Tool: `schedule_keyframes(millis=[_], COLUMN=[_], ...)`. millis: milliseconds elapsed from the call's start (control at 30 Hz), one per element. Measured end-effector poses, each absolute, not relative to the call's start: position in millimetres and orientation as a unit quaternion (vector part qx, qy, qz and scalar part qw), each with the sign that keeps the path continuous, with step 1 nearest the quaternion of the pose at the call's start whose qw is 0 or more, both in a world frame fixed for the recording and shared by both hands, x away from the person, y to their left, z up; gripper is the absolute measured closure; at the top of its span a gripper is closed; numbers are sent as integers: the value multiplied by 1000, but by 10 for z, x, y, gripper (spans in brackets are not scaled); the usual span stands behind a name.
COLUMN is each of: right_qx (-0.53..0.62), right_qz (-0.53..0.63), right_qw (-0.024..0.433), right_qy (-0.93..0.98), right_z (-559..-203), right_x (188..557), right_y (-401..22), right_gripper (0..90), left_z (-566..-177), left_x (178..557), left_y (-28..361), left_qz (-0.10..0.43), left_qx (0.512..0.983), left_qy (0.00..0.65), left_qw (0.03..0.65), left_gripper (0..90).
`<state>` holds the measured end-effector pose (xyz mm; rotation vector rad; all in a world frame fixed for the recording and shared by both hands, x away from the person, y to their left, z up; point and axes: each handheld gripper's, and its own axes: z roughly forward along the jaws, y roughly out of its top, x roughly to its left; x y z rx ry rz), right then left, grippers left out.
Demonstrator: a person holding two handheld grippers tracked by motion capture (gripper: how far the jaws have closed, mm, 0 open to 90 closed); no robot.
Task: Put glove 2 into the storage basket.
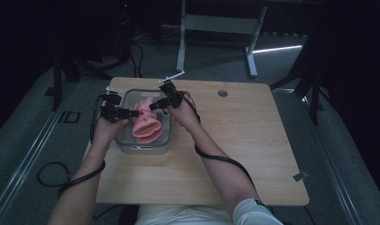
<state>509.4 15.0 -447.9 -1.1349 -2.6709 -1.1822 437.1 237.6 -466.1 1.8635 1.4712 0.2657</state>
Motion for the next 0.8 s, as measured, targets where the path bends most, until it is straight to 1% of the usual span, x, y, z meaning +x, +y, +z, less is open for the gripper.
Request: schedule_keyframes(millis=[133,200,300,400,533,633,733,800], right_qx=[-354,-350,-345,-340,-329,-321,-321,-324], right_qz=[-393,-399,-413,-417,-419,-424,-422,-423], right_qw=[2,-5,0,-7,-14,-14,-18,-21], right_qy=[-849,-848,-843,-843,-846,-847,-848,-846], right_z=[-4381,-4329,-4283,-4282,-4292,-4313,-4352,-4382], right_x=[5036,4999,4937,4857,4775,4726,4698,4687], right_y=[69,9,-114,-230,-363,-446,-535,-608], right_gripper=[424,398,372,344,286,231,231,224], left_z=[-4554,-4465,-4354,-4292,-4225,-4209,-4195,-4184], left_x=[4299,4233,4123,4026,3920,3873,3818,3777], left_y=[2337,2298,2207,2080,1860,1706,1557,1463], left_qz=[120,133,143,137,136,135,134,132], left_qx=[729,733,739,746,758,770,778,783], left_qy=[563,549,529,511,482,464,447,439], left_qw=[372,380,392,404,417,416,419,421], left_gripper=[451,451,454,457,456,451,444,415])
